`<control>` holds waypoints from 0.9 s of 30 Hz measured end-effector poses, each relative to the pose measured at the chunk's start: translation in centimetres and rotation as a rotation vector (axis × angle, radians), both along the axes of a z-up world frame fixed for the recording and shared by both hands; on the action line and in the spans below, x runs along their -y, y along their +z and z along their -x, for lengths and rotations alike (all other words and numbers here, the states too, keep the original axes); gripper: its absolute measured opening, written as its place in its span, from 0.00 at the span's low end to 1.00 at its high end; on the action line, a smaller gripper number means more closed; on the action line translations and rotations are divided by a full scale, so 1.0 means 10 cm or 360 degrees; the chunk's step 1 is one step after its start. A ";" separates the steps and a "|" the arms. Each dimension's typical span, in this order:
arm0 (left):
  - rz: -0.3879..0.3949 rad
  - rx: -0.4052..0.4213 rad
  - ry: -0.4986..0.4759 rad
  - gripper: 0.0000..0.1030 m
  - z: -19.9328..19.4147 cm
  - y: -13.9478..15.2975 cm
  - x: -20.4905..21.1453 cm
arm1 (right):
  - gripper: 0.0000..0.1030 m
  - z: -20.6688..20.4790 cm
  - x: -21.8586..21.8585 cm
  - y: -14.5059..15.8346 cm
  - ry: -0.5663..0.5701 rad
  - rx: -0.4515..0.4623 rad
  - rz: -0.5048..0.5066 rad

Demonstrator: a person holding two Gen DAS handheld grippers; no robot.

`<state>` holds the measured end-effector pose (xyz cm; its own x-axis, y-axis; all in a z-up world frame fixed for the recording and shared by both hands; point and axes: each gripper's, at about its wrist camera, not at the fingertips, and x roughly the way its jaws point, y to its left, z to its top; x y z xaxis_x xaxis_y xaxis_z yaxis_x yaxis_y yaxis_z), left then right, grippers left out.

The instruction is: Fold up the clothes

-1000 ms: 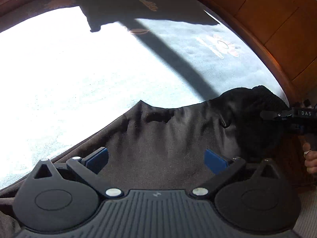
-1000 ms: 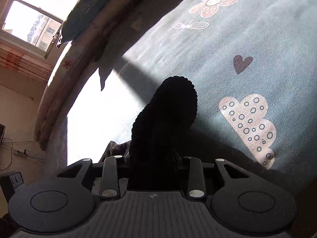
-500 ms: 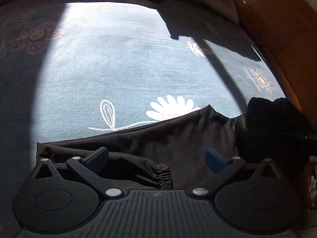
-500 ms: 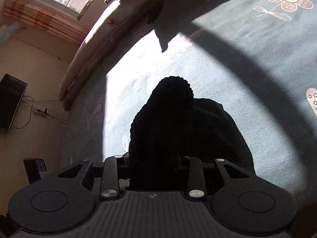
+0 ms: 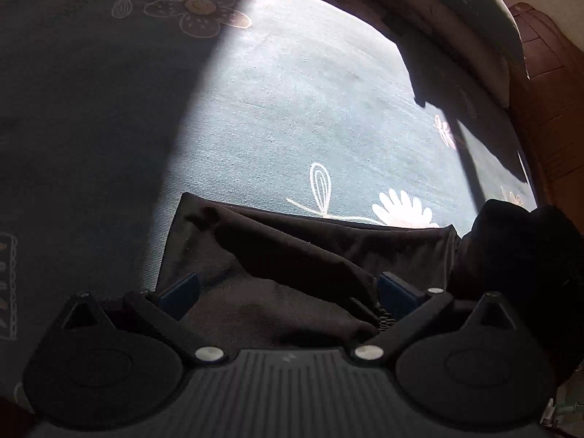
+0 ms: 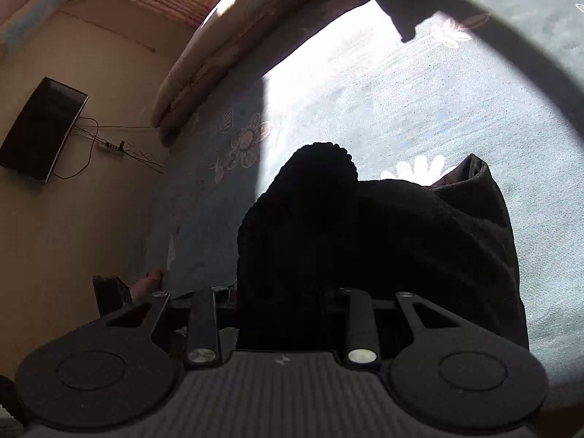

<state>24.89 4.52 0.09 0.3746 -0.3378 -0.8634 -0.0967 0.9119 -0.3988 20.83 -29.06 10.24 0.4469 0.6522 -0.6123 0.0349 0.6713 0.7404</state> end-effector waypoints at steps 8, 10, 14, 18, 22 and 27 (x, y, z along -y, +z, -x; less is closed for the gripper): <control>0.0007 -0.0015 0.0134 0.99 0.14 -0.03 -0.37 | 0.36 -0.13 -0.63 -0.01 0.0156 0.0041 0.0058; 0.0008 -0.0021 0.0154 0.99 0.19 -0.03 -0.45 | 0.36 -0.17 -0.74 0.01 0.0194 0.0054 0.0070; 0.0000 -0.0019 0.0198 0.99 0.27 -0.02 -0.58 | 0.36 -0.24 -0.98 0.07 0.0271 0.0085 0.0095; 0.0010 -0.0014 0.0264 0.99 0.34 0.00 -0.69 | 0.36 -0.30 -1.17 0.07 0.0321 0.0090 0.0111; 0.0000 -0.0012 0.0317 0.99 0.40 -0.01 -0.79 | 0.36 -0.37 -1.37 -0.01 0.0367 0.0070 0.0115; -0.0009 -0.0036 0.0373 0.99 0.50 -0.07 -0.90 | 0.36 -0.46 -1.65 -0.17 0.0435 0.0073 0.0224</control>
